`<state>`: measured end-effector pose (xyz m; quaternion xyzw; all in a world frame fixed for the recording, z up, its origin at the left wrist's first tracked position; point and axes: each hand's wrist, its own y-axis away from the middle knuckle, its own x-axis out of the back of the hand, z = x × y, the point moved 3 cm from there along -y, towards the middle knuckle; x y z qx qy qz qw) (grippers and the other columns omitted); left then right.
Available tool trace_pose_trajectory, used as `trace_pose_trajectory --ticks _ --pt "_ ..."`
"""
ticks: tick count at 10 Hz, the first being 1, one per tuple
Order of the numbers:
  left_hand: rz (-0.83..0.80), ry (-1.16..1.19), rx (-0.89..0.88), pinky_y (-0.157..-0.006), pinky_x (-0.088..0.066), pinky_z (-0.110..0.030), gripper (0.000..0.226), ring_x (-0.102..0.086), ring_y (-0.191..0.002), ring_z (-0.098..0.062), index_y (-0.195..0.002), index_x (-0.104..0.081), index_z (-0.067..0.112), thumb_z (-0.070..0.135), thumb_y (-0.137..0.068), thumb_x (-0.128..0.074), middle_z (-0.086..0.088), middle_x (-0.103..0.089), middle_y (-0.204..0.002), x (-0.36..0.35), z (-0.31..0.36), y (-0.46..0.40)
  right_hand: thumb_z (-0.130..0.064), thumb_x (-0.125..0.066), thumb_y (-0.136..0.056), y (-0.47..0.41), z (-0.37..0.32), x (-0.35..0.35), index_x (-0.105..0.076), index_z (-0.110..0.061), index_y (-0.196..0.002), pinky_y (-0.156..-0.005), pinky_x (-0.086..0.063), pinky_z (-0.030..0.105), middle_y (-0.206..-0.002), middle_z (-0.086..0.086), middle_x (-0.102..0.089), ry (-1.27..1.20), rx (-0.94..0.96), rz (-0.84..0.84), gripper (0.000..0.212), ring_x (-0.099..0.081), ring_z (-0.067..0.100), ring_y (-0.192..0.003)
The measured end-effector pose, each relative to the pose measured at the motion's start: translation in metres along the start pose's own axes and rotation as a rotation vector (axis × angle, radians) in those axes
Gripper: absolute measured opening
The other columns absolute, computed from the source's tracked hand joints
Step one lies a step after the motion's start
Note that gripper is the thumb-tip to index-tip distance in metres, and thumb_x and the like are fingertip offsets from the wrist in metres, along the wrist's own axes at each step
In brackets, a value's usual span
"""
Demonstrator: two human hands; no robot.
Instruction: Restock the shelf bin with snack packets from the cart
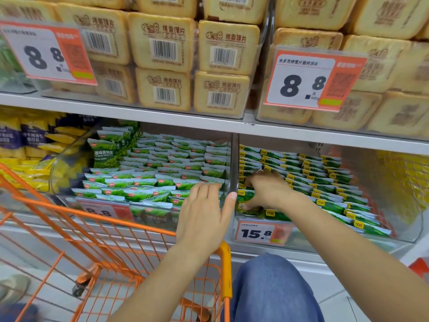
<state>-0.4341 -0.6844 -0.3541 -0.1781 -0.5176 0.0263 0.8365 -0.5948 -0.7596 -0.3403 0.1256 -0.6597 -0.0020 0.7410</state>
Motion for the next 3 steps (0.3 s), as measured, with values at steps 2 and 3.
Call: trace_pose_trajectory --ticks 2,3 --pt "-0.002 0.012 -0.001 -0.099 -0.037 -0.031 0.08 -0.042 -0.126 -0.018 -0.127 -0.056 0.015 0.062 -0.09 -0.003 -0.001 -0.057 -0.127 -0.0003 -0.0012 -0.0019 -0.06 -0.071 -0.072 -0.0012 0.0005 -0.0022 -0.047 -0.026 -0.131 -0.105 -0.031 0.039 -0.13 0.002 -0.052 0.019 0.025 0.086 0.073 -0.046 0.026 -0.121" --pt "-0.03 0.047 0.021 -0.1 -0.035 -0.029 0.08 -0.041 -0.125 -0.016 -0.129 -0.054 0.015 0.063 -0.089 -0.002 0.0 -0.056 -0.128 -0.0006 -0.0006 -0.002 -0.059 -0.071 -0.072 0.0065 0.0055 0.0007 -0.046 -0.031 -0.133 -0.101 -0.039 0.037 -0.13 -0.002 -0.055 -0.137 -0.014 0.144 0.071 -0.051 0.023 -0.119"
